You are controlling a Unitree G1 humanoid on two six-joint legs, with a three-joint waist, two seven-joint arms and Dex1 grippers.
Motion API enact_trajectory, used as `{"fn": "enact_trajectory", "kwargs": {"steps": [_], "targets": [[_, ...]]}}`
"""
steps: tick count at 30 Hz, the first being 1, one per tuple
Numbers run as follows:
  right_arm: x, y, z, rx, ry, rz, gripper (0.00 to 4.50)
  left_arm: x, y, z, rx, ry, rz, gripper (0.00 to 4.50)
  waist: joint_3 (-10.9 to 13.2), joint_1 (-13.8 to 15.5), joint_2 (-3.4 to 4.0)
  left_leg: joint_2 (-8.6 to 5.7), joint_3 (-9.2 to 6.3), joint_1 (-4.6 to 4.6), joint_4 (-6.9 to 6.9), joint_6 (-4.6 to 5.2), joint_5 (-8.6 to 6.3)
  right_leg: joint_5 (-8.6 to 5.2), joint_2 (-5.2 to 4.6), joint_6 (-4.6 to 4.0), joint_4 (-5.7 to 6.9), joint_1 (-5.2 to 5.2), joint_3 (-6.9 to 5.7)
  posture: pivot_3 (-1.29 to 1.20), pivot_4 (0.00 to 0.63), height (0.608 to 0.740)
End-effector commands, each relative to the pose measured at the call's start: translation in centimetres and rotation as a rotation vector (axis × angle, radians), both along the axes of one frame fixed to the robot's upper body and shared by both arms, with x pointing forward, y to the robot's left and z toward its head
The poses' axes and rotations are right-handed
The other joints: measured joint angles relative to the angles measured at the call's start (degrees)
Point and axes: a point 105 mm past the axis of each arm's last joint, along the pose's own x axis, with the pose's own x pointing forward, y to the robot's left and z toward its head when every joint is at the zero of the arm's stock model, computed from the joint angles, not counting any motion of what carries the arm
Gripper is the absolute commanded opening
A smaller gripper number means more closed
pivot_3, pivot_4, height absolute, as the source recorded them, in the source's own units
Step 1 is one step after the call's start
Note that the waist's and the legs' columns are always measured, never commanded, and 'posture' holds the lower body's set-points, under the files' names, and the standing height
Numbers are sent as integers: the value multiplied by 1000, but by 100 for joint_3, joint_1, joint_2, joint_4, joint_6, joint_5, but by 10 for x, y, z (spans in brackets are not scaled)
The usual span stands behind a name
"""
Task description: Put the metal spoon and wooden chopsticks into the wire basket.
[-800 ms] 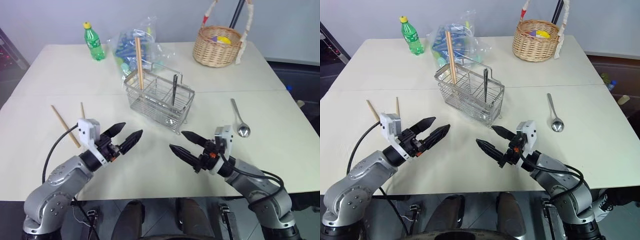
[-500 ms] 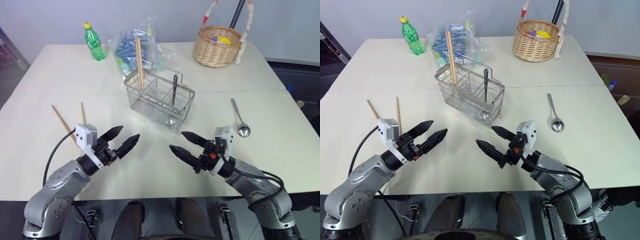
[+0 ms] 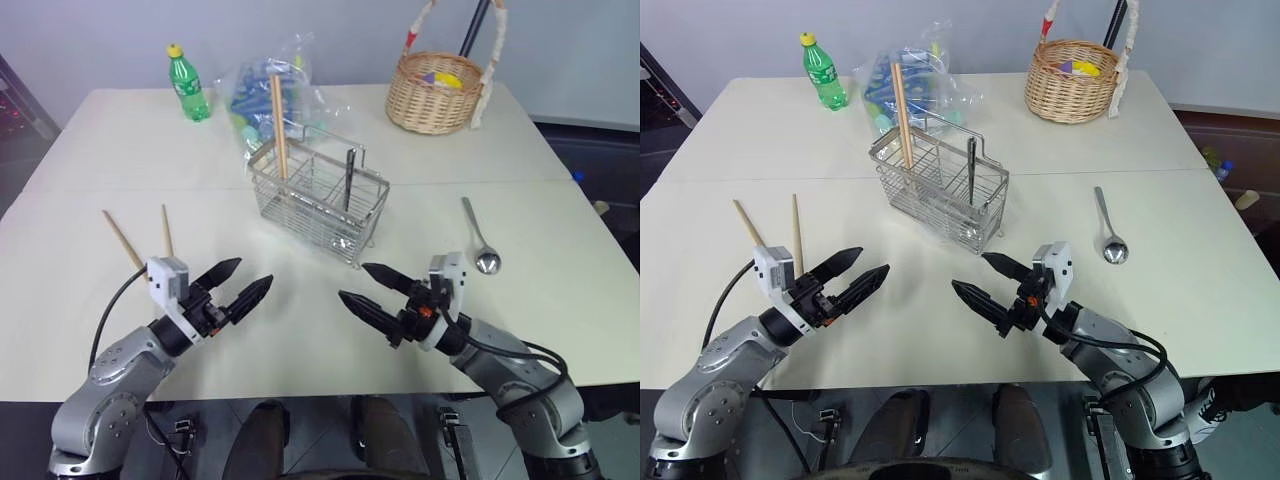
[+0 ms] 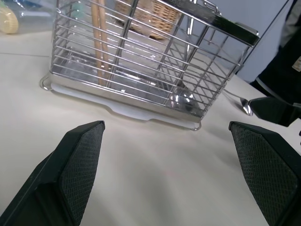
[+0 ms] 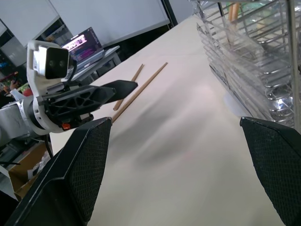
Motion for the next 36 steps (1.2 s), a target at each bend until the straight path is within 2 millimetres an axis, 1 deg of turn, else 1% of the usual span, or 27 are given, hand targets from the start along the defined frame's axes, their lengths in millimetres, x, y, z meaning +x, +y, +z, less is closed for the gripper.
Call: {"fn": "enact_trajectory", "kwargs": {"steps": [1, 8, 12, 15, 18, 25, 29, 31, 33, 36], "targets": [[1, -1, 9, 12, -44, -4, 4500, -1, 3, 6, 8, -44, 2, 4450, 0, 3, 0, 0, 0, 0, 0, 0, 0, 0, 0, 0, 0, 0, 0, 0, 150, 740], [0, 1, 9, 19, -40, -17, 4500, 1, 5, 3, 13, -44, -5, 4450, 0, -3, 0, 0, 0, 0, 0, 0, 0, 0, 0, 0, 0, 0, 0, 0, 150, 740], [3, -2, 11, 5, -50, -27, 4500, 3, 6, 8, 24, -65, -11, 4450, 0, 2, 0, 1, 0, 0, 0, 0, 0, 0, 0, 0, 0, 0, 0, 0, 150, 740], [6, -5, 13, -3, -56, -32, 4500, 3, 6, 19, 44, -101, -38, 4450, 0, 2, 0, 1, 0, 0, 0, 0, 0, 0, 0, 0, 0, 0, 0, 0, 150, 740], [8, -5, 13, -8, -57, -31, 4500, -2, 3, 32, 74, -134, -107, 4450, 0, -7, 0, 1, 0, 0, -1, 0, 0, 0, 1, 0, 1, -1, 0, 0, 150, 740], [13, -6, 15, -17, -60, -29, 4500, -17, -11, 79, 183, -232, -349, 4450, 2, 2, 3, 1, 0, -2, -1, 0, 0, 0, 1, 0, 1, -2, 0, 0, 150, 740], [14, -7, 14, -20, -60, -32, 4500, -21, -21, 100, 215, -279, -460, 4450, 3, -7, 5, 1, 1, -1, -1, 0, 0, 0, 1, 0, 1, -1, 0, 0, 150, 740], [14, -8, 14, -26, -60, -39, 4500, -24, -29, 105, 244, -301, -514, 4450, 4, -17, 5, 2, 0, -1, -2, 0, 0, 1, 3, 1, 3, -2, 0, 0, 150, 740], [15, -9, 14, -39, -60, -53, 4500, -25, -34, 107, 256, -304, -551, 4450, 4, -26, 6, 2, 1, 0, -2, 1, 0, 1, 3, 1, 4, -2, 0, 0, 150, 740], [23, -21, 10, -106, -65, -108, 4500, -21, -40, 111, 217, -301, -576, 4450, 5, -16, 7, 2, 1, -1, -1, 0, 0, 1, 3, 2, 4, -2, 0, 0, 150, 740]]}}
